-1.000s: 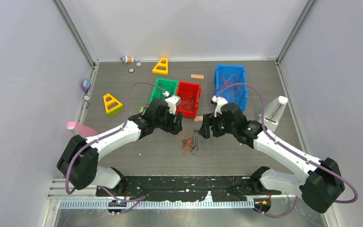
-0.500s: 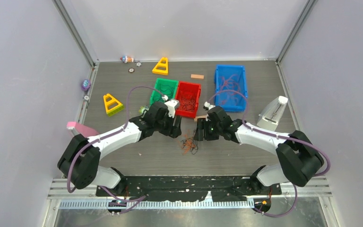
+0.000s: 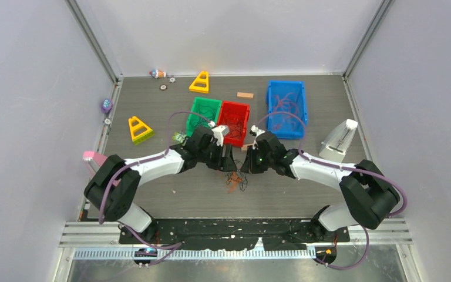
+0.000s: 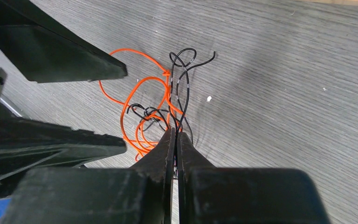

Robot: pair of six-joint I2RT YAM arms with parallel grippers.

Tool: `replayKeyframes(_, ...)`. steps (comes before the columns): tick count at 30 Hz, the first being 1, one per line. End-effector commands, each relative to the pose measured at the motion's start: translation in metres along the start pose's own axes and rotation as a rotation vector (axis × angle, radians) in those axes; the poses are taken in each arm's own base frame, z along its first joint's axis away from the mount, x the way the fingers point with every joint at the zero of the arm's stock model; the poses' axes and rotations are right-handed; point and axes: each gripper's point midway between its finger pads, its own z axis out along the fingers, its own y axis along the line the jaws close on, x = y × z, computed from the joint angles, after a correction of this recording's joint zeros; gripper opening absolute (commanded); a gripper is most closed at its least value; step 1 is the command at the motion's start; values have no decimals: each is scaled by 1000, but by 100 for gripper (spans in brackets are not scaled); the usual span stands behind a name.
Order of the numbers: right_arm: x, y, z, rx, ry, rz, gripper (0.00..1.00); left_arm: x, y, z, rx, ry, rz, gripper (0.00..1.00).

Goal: Untangle the cables

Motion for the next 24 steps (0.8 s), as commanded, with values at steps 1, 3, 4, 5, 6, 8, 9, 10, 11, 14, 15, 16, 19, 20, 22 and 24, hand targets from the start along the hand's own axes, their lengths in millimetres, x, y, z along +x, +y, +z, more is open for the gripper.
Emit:
replayKeyframes(1, -10, 12, -2, -42, -45, -8, 6, -21, -24, 9, 104, -40, -22, 59)
replayKeyframes(3, -11, 12, -2, -43, -49, -6, 5, -19, -22, 14, 100, -27, -32, 54)
replayKeyframes(4, -12, 13, -2, -44, -51, -7, 5, -19, -23, 16, 105, -24, -34, 49)
replayKeyframes(5, -12, 13, -2, -44, -53, -8, 5, -18, -23, 19, 109, -19, -38, 39)
replayKeyframes(6, -13, 12, -3, -41, -57, -8, 5, -19, -22, 20, 108, -16, -41, 23)
replayKeyframes(8, -14, 8, -4, -19, -69, -5, 5, -19, -16, 21, 76, -27, -48, 0)
replayKeyframes(9, -13, 5, -5, -2, -71, -1, 6, -21, -12, 19, 52, -40, -52, 0)
replayKeyframes(10, -18, 1, -8, 23, -97, 3, 5, -23, -7, 16, 28, -58, -53, 0)
replayKeyframes(11, -16, -4, -10, 53, -99, 9, 5, -25, -1, 11, 4, -77, -58, 0)
replayKeyframes(14, -31, -28, -25, 195, -194, 31, 5, -33, 26, -11, -64, -149, -99, 0)
replayKeyframes(15, -33, -36, -33, 237, -212, 35, 5, -37, 30, -19, -73, -176, -106, 0)
replayKeyframes(16, -38, -44, -38, 284, -240, 41, 5, -40, 41, -29, -94, -205, -122, 0)
replayKeyframes(19, -45, -68, -63, 399, -311, 62, 5, -40, 77, -60, -195, -287, -169, 0)
replayKeyframes(20, -46, -77, -69, 428, -320, 75, 5, -40, 86, -71, -235, -312, -173, 0)
replayKeyframes(22, -49, -94, -84, 484, -355, 104, 5, -38, 107, -94, -325, -362, -194, 0)
replayKeyframes(24, -50, -110, -99, 534, -386, 139, 5, -35, 122, -115, -393, -405, -221, 0)
